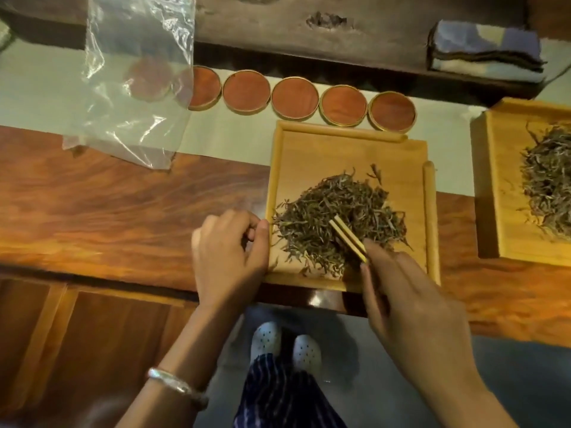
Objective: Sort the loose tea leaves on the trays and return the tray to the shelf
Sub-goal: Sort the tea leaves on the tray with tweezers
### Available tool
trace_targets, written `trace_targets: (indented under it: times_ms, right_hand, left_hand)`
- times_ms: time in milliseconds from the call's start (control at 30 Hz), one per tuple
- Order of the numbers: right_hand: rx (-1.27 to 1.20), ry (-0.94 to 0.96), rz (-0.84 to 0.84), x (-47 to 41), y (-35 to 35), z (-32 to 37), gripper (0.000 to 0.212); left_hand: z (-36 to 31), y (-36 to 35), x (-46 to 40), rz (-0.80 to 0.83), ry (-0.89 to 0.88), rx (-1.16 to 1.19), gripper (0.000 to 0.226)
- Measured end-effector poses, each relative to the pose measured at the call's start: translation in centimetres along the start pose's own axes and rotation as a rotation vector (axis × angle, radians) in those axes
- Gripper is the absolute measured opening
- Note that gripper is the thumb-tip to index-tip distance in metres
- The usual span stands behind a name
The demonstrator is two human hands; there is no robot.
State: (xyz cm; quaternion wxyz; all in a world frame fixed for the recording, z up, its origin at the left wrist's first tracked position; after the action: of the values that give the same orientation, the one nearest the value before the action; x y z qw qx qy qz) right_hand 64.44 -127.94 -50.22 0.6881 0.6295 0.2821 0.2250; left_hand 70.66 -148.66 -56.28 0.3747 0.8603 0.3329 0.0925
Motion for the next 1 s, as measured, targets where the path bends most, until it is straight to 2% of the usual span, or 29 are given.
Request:
trace_targets:
  times_ms: [467,1000]
  right_hand:
    - [0.069,-0.01,0.017,-0.1,-0.3,3.0,0.032]
    - [0.146,-0.011,0.049,-0.4,-0.6,4.8,0.029]
  left_hand:
    - [-0.3,0.2,0.1,0.007,0.027,0.092,0.024]
    - [-0.3,0.3,0.3,-0.011,0.022,0.095,0.026]
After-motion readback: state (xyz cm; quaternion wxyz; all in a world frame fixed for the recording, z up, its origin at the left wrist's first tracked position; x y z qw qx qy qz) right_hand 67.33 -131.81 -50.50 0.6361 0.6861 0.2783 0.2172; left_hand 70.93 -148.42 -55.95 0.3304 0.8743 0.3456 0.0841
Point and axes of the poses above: each hand's wrist, its own x-axis away from the middle knuckle, its own y-axis out of the back of the hand, z = x × y, the point moved 3 cm from there along -x, towards the middle knuckle, and after that the axes turned 10 degrees about x, right-handed, at the moved point
